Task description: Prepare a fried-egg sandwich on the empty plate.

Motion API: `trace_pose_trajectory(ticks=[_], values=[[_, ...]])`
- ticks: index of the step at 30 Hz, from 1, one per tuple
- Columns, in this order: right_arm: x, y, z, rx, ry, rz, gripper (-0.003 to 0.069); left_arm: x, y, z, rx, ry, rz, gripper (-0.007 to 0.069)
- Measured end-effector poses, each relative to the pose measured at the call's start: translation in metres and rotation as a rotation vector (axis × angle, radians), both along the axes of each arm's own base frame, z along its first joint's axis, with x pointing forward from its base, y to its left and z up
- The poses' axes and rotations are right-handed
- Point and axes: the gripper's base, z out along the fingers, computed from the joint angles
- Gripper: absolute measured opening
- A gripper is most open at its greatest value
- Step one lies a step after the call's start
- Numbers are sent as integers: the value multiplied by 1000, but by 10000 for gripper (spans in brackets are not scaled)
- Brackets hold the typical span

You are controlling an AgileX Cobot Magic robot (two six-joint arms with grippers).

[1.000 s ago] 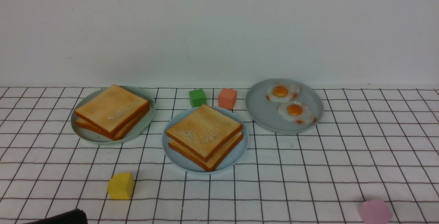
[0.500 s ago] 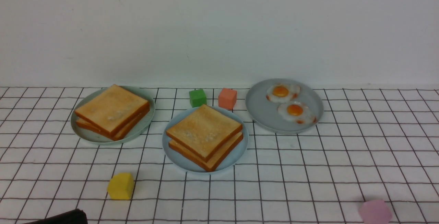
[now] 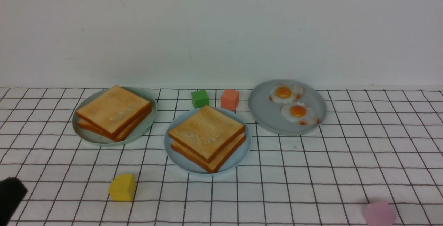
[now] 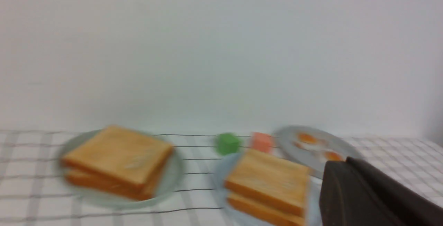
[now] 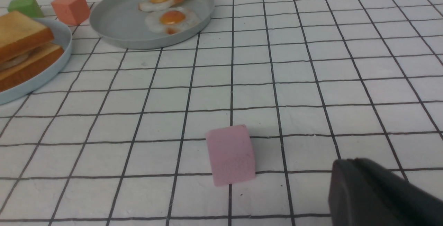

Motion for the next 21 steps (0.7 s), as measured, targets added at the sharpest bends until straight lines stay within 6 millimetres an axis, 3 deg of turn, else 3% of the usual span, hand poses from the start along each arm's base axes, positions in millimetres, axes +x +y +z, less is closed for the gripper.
trace_pose_trajectory(ticks=[2,4,6,9,21], values=[[0,0,0,0,0,0,13,-2,3,-7,-7,8,45,-13],[0,0,0,0,0,0,14,-1,7,-27,-4,68,125,-13],[0,0,0,0,0,0,16,0,10,-51,-21,198,189,-13],[0,0,0,0,-1,0,19,-2,11,-68,-16,358,214,-13],[0,0,0,0,-1,0,36,-3,11,-71,-17,394,217,-13]])
